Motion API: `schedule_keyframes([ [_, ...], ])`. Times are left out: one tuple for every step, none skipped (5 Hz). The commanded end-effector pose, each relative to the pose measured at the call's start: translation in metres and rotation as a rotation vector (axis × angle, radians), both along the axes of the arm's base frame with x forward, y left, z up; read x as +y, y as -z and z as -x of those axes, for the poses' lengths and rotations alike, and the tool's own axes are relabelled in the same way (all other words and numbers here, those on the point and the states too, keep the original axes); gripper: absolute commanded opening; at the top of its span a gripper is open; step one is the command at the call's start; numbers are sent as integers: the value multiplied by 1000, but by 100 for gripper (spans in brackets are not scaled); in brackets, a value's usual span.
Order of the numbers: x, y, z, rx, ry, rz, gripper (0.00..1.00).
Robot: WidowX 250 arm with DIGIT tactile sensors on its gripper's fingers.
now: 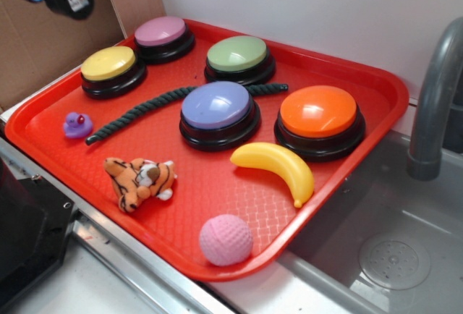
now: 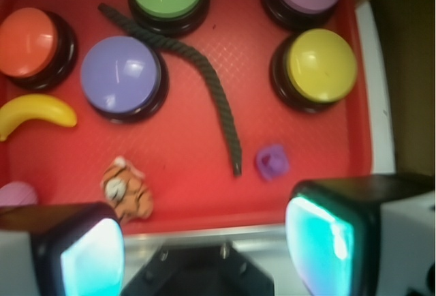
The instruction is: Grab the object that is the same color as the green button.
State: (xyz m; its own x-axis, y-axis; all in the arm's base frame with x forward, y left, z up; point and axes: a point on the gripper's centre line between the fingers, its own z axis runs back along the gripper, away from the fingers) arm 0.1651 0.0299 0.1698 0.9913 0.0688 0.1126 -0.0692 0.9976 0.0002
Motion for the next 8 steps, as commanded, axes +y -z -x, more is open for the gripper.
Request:
schedule_keyframes([
  [16,54,-26,-116,36,-15,100],
  [22,90,-36,-117,31,-34,100],
  [25,119,-42,-104,29,-30,100],
  [25,135,-45,-85,25,-23,100],
  [22,147,-45,-63,-7,-11,96],
  [21,152,-43,-37,-50,-19,0],
  [24,156,-41,-49,-64,5,0],
  [25,155,-41,-40,-86,5,0],
])
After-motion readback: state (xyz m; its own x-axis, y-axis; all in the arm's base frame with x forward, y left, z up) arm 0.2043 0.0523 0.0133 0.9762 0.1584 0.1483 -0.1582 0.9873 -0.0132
